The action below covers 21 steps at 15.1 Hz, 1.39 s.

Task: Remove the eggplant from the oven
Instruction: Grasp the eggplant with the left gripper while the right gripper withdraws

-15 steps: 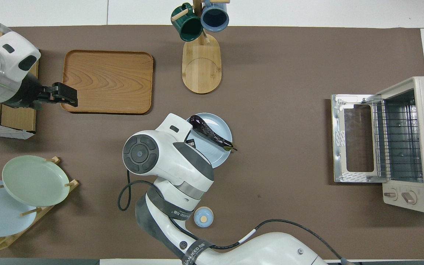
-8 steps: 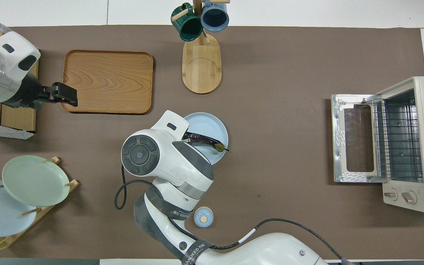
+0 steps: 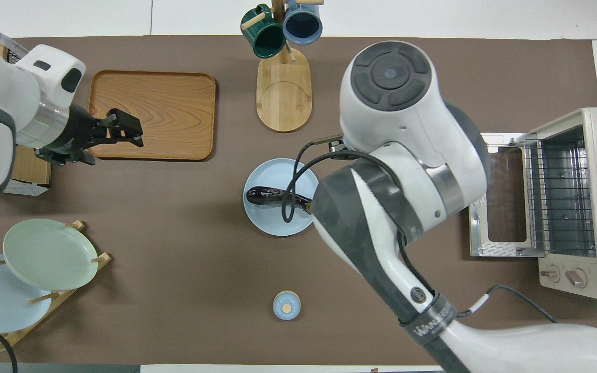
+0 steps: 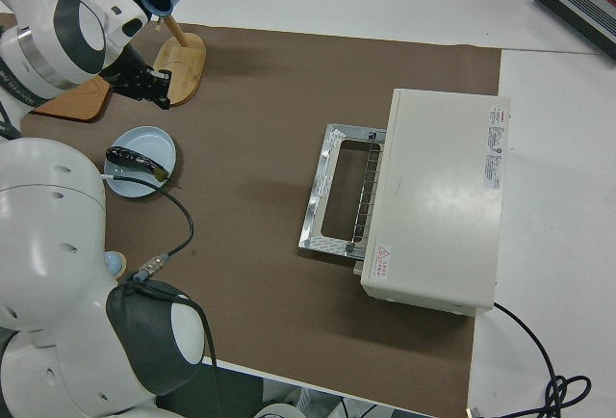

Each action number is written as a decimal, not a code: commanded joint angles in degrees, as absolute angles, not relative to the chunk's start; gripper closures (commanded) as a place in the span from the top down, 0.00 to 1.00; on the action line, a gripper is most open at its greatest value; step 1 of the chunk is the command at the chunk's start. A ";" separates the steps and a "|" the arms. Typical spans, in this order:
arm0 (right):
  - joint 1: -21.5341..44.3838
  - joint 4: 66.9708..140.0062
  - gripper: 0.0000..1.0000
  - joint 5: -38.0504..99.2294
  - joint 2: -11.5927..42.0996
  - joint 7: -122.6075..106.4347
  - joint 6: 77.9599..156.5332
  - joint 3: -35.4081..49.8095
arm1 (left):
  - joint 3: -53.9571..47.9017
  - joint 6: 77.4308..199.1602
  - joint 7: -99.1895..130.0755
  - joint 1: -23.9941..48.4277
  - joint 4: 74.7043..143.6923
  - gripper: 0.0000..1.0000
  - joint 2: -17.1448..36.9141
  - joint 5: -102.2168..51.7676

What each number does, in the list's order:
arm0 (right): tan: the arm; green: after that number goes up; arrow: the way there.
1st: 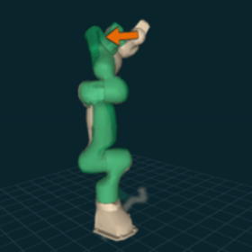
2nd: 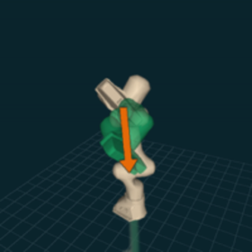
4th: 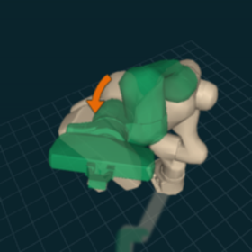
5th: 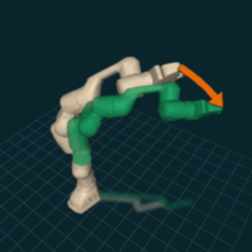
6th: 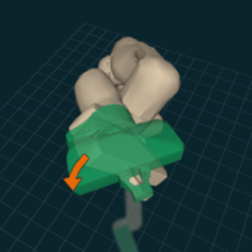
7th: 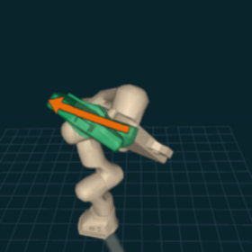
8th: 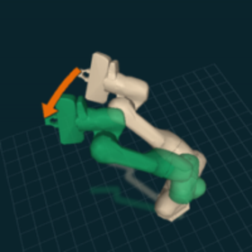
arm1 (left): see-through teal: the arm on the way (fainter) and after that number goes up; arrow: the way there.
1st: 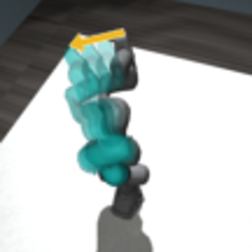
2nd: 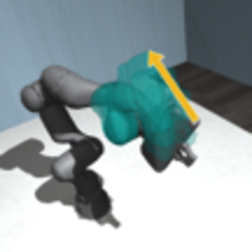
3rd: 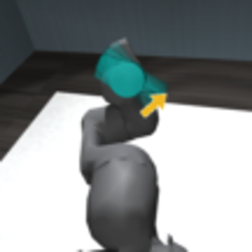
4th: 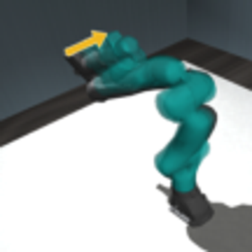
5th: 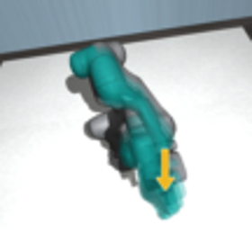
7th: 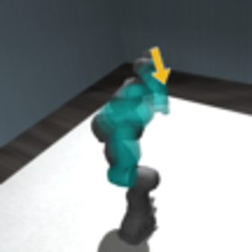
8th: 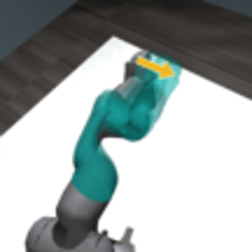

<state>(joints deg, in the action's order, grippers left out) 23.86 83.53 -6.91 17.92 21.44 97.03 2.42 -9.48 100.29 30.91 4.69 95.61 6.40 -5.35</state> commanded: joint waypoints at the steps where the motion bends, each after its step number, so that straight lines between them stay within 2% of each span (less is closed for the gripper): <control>1: 19.52 91.21 0.00 -6.85 15.39 18.99 98.35 3.16 | -9.14 100.72 46.17 8.69 96.50 1.00 6.24 -6.15; 4: 16.45 97.80 0.00 -9.04 13.10 16.89 103.07 3.25 | -9.05 102.38 60.86 13.78 100.35 1.00 4.05 -6.24; 7: 13.63 109.91 0.00 -10.71 9.85 15.91 114.66 3.16 | -9.14 109.57 74.41 18.26 107.12 1.00 1.50 -7.99; 13: 10.64 116.80 0.00 -13.97 10.28 15.82 120.14 3.08 | -9.05 121.18 99.55 27.23 113.72 1.00 2.63 -8.17; 18: 7.22 119.44 0.00 -18.10 11.69 16.17 122.51 3.16 | -8.96 129.80 112.74 31.89 116.80 1.00 7.55 -8.17; 21: 6.77 120.94 0.00 -18.28 11.69 15.82 124.10 3.08 | -8.79 131.83 116.44 34.01 116.37 1.00 11.85 -7.30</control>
<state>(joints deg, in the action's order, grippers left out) 7.85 119.35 -17.15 12.18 16.85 122.40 2.40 -9.91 129.20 113.63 32.15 116.18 9.42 -7.03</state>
